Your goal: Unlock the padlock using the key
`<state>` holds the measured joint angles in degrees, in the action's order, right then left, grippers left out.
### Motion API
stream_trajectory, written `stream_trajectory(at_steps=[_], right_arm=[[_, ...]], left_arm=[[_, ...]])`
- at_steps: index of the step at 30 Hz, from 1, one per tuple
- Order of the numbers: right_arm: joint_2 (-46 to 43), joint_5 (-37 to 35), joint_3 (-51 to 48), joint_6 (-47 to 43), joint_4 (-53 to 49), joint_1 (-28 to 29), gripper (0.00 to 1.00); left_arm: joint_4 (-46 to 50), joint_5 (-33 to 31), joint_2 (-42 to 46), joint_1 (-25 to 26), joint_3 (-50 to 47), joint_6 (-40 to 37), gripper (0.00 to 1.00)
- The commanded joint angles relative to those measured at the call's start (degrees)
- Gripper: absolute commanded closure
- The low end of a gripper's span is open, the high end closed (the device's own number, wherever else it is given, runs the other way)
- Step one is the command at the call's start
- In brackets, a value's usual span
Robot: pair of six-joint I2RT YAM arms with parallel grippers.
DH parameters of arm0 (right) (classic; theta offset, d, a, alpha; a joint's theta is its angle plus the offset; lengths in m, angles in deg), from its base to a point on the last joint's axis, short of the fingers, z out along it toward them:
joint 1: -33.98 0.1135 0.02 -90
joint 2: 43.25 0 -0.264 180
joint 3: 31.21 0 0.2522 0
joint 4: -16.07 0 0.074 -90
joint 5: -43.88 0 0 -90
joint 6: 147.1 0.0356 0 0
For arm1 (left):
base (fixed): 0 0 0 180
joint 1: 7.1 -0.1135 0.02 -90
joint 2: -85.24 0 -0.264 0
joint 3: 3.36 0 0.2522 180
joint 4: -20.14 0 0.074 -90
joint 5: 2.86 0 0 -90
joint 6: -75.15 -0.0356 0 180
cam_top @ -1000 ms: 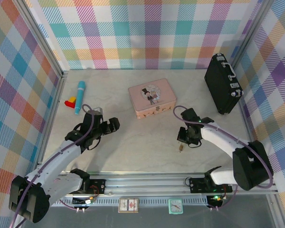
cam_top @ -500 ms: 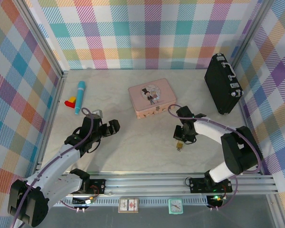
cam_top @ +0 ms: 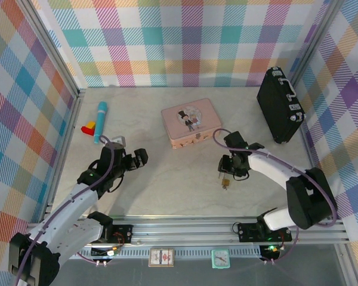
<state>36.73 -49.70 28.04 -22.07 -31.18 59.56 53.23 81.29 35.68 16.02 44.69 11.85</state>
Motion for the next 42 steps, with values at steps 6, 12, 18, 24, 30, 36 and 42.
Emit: stream_trajectory(at_steps=[6, 12, 18, 24, 30, 36, 42], right_arm=[[-15.64, -3.59, 1.15, -5.79, 1.62, 0.30, 0.41], [-24.98, -13.74, 1.24, -13.20, 8.47, 0.17, 0.23], [-26.37, -24.97, -4.27, -22.88, 21.28, -0.01, 0.01], [-21.36, -30.34, -7.36, -27.09, 25.29, -2.03, 0.01], [-14.44, -32.22, -11.31, -27.13, 34.75, -5.62, 0.01], [-6.92, -29.78, -15.79, -33.89, 51.64, -7.97, 0.01], [-1.29, -18.27, -22.71, -40.02, 73.41, -12.25, 0.01]], left_arm=[[3.10, -9.81, -1.52, -0.15, 9.37, -1.86, 0.00], [1.84, -25.41, -10.39, -0.17, 16.26, -2.66, 0.00], [-9.00, -38.75, -13.44, -0.27, 13.92, -8.39, 0.00], [-22.75, -48.87, -16.38, -1.28, 6.12, -18.78, 0.00], [-27.71, -45.98, -22.10, -5.25, 2.76, -19.81, 0.00], [-45.31, -33.19, -29.37, -8.93, -3.43, -26.57, 0.00], [-73.65, -17.39, -38.77, -12.83, -13.15, -30.27, 0.00]])
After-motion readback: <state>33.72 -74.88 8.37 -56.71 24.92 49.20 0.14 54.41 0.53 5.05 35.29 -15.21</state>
